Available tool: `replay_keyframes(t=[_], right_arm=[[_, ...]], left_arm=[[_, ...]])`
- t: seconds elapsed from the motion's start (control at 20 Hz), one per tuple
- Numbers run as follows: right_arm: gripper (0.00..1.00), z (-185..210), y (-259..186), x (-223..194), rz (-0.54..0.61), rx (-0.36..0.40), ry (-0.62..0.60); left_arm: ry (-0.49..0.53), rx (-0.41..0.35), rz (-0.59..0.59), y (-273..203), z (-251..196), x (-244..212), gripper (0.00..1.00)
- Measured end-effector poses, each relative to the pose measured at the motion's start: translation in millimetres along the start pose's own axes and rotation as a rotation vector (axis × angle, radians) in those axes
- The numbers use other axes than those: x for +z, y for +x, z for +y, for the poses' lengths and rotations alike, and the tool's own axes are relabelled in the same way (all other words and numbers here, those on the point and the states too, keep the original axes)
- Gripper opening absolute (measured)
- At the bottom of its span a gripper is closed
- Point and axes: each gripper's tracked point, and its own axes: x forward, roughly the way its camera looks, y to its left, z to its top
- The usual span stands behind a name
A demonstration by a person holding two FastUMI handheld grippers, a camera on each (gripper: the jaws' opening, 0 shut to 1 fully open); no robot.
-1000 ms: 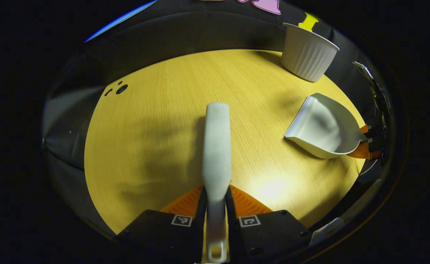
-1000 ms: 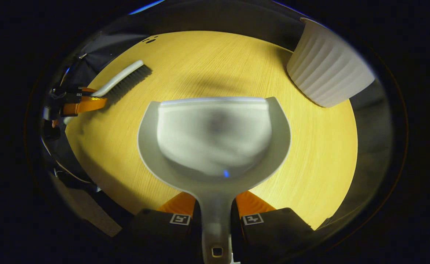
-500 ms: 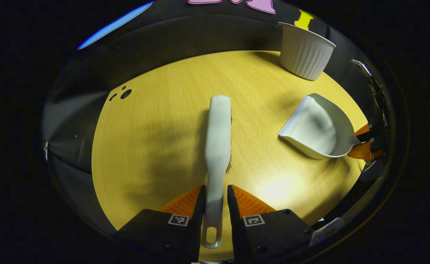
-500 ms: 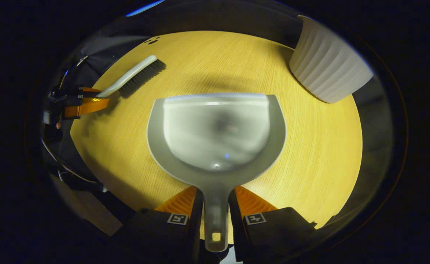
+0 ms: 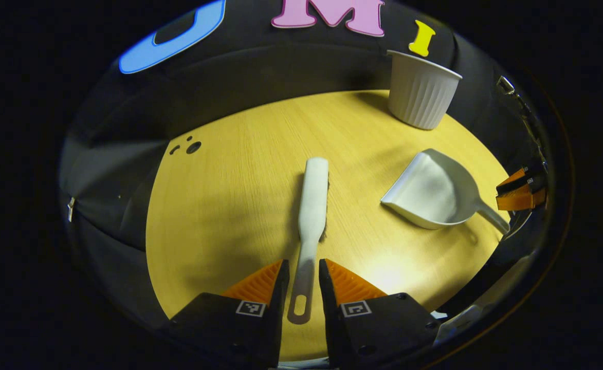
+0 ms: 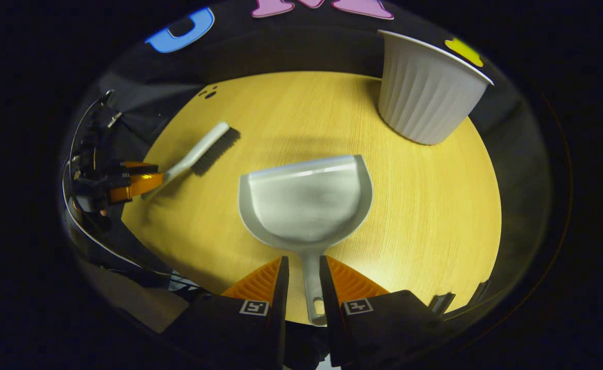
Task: Pick up the small broom and dustpan from the desktop, sweep the trash into the dustpan with the broom, and then empty the trash into the garbage bin.
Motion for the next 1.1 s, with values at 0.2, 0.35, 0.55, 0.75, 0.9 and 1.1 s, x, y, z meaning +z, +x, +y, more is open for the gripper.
replay_keyframes(t=[0.2, 0.35, 0.55, 0.75, 0.9, 1.1], right_arm=[[0.38, 19, -44, 49, -0.198, 0.006, -0.023], [0.38, 38, -75, 91, -0.362, 0.022, -0.074], [0.37, 46, -113, 130, -0.569, 0.000, -0.173], [0.37, 57, -149, 149, -0.690, 0.039, -0.177], [0.40, 51, -170, 158, -0.723, 0.055, -0.162], [0.40, 44, -172, 159, -0.740, 0.080, -0.174]], left_arm=[[-0.037, 0.013, -0.170, -44, 0, 45, 0.39], [-0.096, 0.010, -0.329, -86, -9, 86, 0.41], [-0.145, 0.023, -0.532, -136, -23, 129, 0.41], [-0.131, 0.020, -0.628, -169, -45, 157, 0.40], [-0.123, 0.025, -0.648, -176, -61, 167, 0.40], [-0.169, 0.060, -0.647, -181, -67, 163, 0.40]])
